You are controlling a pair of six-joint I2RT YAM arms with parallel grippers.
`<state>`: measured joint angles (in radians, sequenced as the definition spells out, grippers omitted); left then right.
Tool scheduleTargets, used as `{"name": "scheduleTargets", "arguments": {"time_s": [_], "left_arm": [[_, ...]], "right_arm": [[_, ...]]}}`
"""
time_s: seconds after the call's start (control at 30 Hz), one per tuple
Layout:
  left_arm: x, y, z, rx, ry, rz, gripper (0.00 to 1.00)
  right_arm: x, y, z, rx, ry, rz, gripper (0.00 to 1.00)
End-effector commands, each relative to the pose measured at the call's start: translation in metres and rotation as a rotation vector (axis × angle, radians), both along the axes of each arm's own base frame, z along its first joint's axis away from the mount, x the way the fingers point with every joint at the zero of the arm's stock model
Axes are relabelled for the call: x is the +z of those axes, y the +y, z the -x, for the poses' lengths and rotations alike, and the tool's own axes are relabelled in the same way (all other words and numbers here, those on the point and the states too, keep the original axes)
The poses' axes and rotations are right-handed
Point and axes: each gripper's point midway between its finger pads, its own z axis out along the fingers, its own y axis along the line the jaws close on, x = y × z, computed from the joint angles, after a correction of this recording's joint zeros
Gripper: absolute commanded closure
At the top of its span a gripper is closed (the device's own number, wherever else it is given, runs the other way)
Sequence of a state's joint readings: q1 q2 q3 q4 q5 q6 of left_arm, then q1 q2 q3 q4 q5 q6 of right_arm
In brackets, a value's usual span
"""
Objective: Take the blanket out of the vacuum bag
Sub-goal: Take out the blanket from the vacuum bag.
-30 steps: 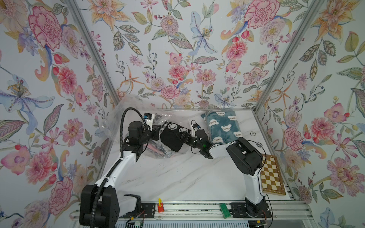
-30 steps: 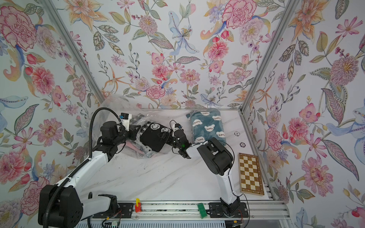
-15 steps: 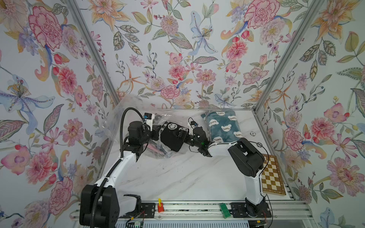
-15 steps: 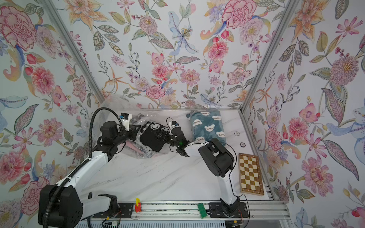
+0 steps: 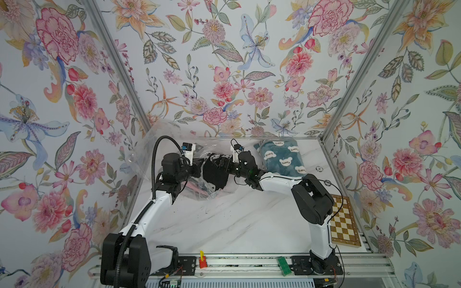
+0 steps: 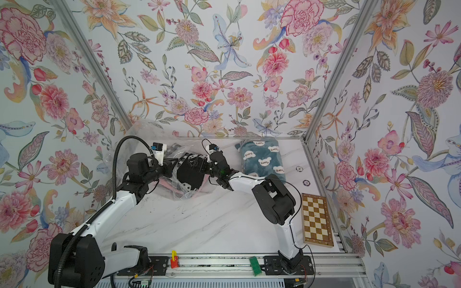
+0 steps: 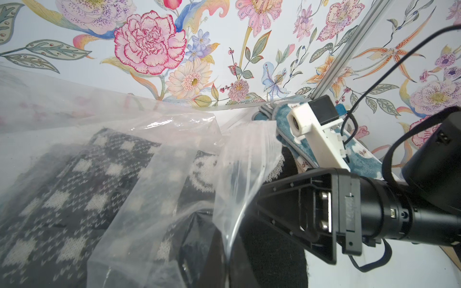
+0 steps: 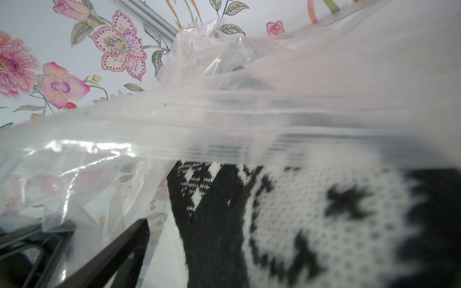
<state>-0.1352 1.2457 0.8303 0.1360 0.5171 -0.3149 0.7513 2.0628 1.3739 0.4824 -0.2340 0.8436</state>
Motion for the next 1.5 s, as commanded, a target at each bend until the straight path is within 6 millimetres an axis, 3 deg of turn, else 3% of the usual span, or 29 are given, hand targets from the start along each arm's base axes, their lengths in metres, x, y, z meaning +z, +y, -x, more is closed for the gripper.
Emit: {"name": "scheduleTargets", "arguments": {"time_s": [0.0, 0.07, 0.13, 0.2, 0.3, 0.4, 0.57, 0.7, 0.93, 1.07, 1.2, 1.3, 1.47], "left_arm": [[0.016, 0.002, -0.004, 0.008, -0.045, 0.016, 0.96], [0.016, 0.002, -0.005, 0.006, -0.044, 0.017, 0.96], [0.015, 0.003, -0.005, 0.01, -0.042, 0.011, 0.96], [0.015, 0.004, -0.006, 0.017, -0.043, 0.001, 0.96], [0.013, 0.007, -0.006, 0.03, -0.044, -0.014, 0.96], [0.011, 0.011, -0.008, 0.042, -0.037, -0.015, 0.96], [0.01, 0.018, -0.011, 0.057, -0.037, -0.005, 0.97], [0.01, 0.025, -0.012, 0.084, -0.041, -0.017, 0.97], [0.004, 0.035, -0.018, 0.118, -0.033, -0.025, 0.98], [0.004, 0.037, -0.019, 0.123, -0.031, -0.028, 0.98], [0.005, 0.037, -0.019, 0.121, -0.033, -0.027, 0.98], [0.005, 0.037, -0.018, 0.119, -0.034, -0.025, 0.98], [0.006, 0.036, -0.018, 0.115, -0.035, -0.022, 0.97]], "right_arm": [[-0.023, 0.005, -0.001, 0.023, 0.033, 0.031, 0.01], [-0.031, 0.006, -0.001, 0.03, 0.046, 0.03, 0.03], [-0.036, 0.006, -0.001, 0.037, 0.056, 0.025, 0.11], [-0.038, 0.007, -0.001, 0.042, 0.058, 0.009, 0.3], [-0.034, 0.008, -0.002, 0.052, 0.054, -0.001, 0.67], [-0.021, 0.011, -0.005, 0.065, 0.044, 0.002, 0.98], [0.016, 0.017, -0.005, 0.074, 0.015, 0.002, 1.0], [0.037, 0.019, 0.006, 0.078, 0.04, -0.025, 1.0], [0.071, -0.015, 0.031, 0.048, 0.031, -0.083, 1.0], [0.061, -0.043, 0.039, 0.014, 0.067, -0.053, 1.0], [0.029, -0.066, 0.043, -0.011, 0.098, -0.029, 1.0], [0.007, -0.069, 0.043, 0.009, 0.115, -0.058, 1.0], [-0.013, -0.059, 0.043, 0.053, 0.111, -0.1, 0.98]]}}
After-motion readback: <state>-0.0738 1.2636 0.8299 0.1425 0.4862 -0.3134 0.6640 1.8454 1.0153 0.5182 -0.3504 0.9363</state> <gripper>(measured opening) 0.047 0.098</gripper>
